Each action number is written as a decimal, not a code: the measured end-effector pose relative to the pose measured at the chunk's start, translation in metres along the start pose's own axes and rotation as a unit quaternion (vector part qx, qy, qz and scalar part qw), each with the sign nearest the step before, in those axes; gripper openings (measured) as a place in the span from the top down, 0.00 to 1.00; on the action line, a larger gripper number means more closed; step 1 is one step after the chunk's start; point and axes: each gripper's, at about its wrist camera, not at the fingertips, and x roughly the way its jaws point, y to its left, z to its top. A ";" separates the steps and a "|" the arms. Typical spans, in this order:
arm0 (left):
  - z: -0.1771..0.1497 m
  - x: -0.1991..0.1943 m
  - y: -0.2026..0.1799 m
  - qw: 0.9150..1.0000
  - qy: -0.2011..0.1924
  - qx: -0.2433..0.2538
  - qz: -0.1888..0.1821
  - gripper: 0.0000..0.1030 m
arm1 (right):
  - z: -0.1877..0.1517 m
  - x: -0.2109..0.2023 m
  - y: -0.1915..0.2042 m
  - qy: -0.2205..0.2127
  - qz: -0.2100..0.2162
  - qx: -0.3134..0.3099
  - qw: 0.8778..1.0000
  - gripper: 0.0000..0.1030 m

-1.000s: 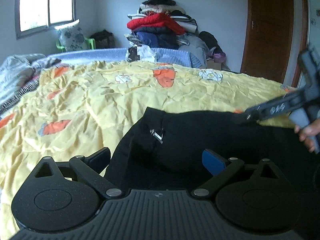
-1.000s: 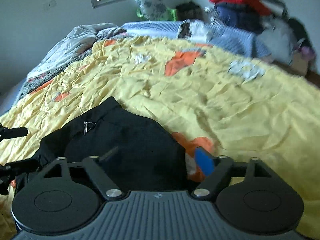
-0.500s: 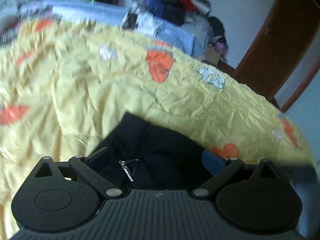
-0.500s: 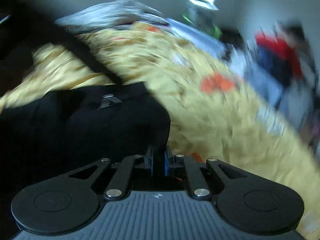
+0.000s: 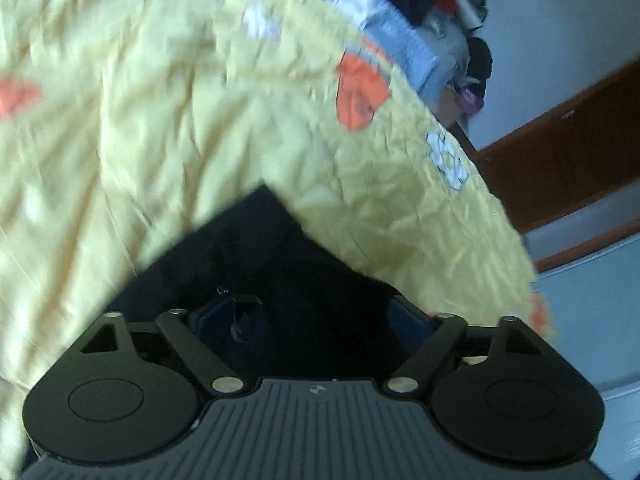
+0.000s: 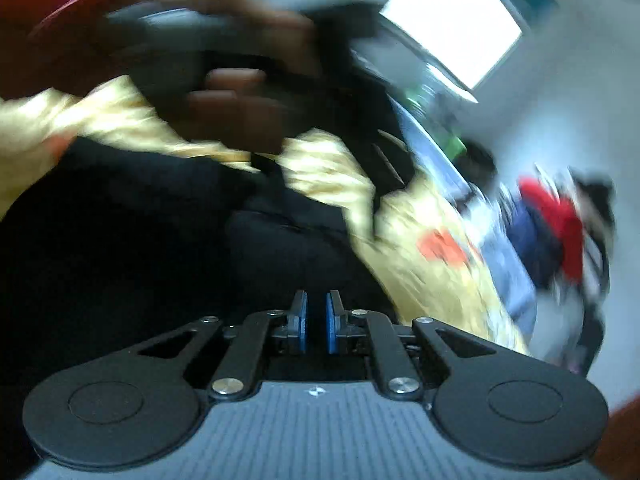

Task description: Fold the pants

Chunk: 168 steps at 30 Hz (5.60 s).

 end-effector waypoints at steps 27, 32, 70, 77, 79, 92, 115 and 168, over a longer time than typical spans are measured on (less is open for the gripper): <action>-0.008 0.007 -0.009 0.999 0.018 0.023 -0.025 0.53 | 0.008 -0.007 0.048 -0.005 0.018 -0.110 0.994 0.92; -0.027 -0.021 -0.003 0.998 -0.034 0.049 -0.022 0.94 | -0.002 -0.018 0.039 0.001 0.026 -0.052 0.998 0.88; -0.157 -0.127 0.086 0.994 -0.070 0.078 0.031 0.94 | -0.122 -0.200 0.131 0.193 -0.073 0.039 0.978 0.95; -0.172 -0.127 0.095 0.991 -0.081 0.097 0.054 0.90 | -0.121 -0.206 0.144 0.181 -0.061 0.083 0.978 0.95; -0.175 -0.122 0.092 0.989 -0.084 0.103 0.064 0.89 | -0.122 -0.204 0.148 0.183 -0.062 0.083 0.978 0.95; -0.194 -0.173 0.062 0.955 -0.176 0.183 0.151 0.55 | -0.200 -0.334 0.089 0.096 -0.215 0.387 0.892 0.83; -0.352 -0.030 -0.100 0.883 -0.141 0.446 -0.029 0.25 | -0.362 -0.426 0.121 -0.108 -0.249 0.814 0.513 0.30; -0.340 -0.031 -0.102 0.898 -0.123 0.422 -0.029 0.09 | -0.388 -0.355 -0.015 -0.128 -0.307 0.791 0.514 0.95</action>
